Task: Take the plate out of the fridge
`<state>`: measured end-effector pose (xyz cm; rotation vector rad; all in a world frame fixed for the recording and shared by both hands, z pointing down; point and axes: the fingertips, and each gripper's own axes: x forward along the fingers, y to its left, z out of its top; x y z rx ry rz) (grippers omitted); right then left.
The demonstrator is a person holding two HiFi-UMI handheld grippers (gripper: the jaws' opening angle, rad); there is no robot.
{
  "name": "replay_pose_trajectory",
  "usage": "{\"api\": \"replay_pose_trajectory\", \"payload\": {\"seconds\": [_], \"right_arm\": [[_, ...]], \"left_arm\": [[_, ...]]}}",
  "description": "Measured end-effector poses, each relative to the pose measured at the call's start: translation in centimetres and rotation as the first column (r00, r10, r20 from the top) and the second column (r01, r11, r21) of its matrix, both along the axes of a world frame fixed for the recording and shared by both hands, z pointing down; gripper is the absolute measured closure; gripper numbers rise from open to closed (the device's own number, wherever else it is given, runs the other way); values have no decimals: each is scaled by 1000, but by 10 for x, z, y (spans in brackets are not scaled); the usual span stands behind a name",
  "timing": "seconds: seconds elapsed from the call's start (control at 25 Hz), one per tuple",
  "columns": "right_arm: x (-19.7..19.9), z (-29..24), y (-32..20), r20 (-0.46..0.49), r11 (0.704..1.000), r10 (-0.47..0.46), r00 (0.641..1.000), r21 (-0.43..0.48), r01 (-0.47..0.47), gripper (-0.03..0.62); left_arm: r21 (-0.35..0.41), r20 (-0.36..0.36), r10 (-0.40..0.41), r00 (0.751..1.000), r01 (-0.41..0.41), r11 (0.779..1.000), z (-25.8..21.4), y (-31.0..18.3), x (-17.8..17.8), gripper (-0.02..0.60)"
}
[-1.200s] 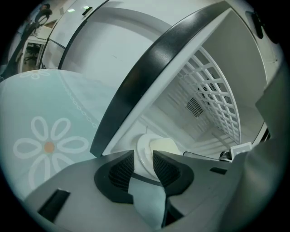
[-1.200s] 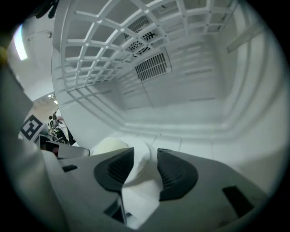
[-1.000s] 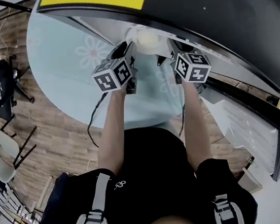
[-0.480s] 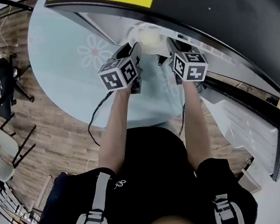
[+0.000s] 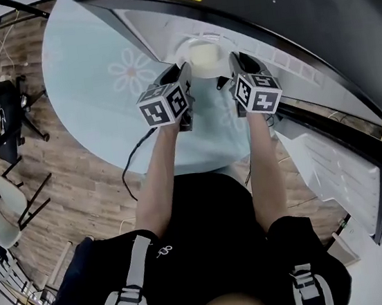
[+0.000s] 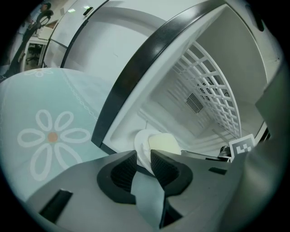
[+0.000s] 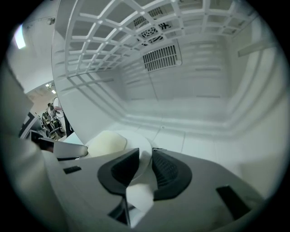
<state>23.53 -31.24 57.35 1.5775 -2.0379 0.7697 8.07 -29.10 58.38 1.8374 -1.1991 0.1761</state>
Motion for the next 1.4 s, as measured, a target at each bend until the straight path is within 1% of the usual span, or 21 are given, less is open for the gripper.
{"api": "replay_pose_trajectory", "payload": {"seconds": [0.16, 0.4, 0.72, 0.92, 1.12, 1.4], "right_arm": [[-3, -5, 4, 25, 1000, 22, 999, 8, -22, 499], [-3, -18, 11, 66, 998, 53, 996, 29, -55, 500], [-7, -26, 29, 113, 992, 113, 987, 38, -118, 502], [-12, -44, 43, 148, 987, 141, 979, 58, -151, 503], [-18, -59, 55, 168, 979, 173, 971, 83, -189, 503], [-25, -67, 81, 182, 964, 231, 956, 87, -250, 505]], "left_arm": [[22, 5, -11, 1000, 11, 1000, -11, 2, -4, 485], [55, -19, -7, 1000, 8, 998, -28, 7, -4, 492], [107, 23, 11, 1000, -13, 994, -46, 14, -10, 497], [134, 14, 21, 1000, -23, 991, -62, 24, -15, 499], [163, 15, 46, 999, -48, 986, -77, 30, -20, 499], [185, 28, 92, 995, -96, 978, -88, 44, -27, 500]]}}
